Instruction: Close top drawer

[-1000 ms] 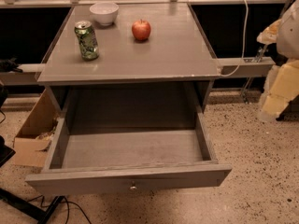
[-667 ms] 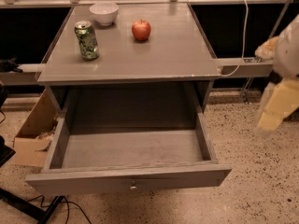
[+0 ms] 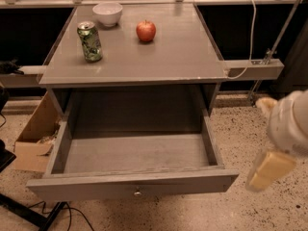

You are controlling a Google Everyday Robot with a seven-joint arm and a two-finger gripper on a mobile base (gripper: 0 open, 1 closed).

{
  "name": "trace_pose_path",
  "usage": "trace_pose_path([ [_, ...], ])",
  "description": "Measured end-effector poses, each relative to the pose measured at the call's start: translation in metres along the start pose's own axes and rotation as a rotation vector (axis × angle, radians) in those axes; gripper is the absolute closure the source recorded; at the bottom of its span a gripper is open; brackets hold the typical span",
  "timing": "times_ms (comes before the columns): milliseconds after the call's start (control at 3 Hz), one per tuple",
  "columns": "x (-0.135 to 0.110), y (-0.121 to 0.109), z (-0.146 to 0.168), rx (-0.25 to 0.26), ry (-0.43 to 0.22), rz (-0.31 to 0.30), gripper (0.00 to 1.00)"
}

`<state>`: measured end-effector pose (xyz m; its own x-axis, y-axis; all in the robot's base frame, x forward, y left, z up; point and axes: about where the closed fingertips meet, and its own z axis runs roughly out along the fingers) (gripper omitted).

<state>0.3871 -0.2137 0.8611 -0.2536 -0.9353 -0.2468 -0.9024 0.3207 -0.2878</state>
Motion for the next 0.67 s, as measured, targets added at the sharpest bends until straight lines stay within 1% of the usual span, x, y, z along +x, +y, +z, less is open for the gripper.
trace_pose_path([
  [333, 0.013, 0.04, 0.053, -0.052, 0.011, -0.001, 0.0],
  [667, 0.02, 0.067, 0.105, -0.111, 0.013, -0.02, 0.18],
])
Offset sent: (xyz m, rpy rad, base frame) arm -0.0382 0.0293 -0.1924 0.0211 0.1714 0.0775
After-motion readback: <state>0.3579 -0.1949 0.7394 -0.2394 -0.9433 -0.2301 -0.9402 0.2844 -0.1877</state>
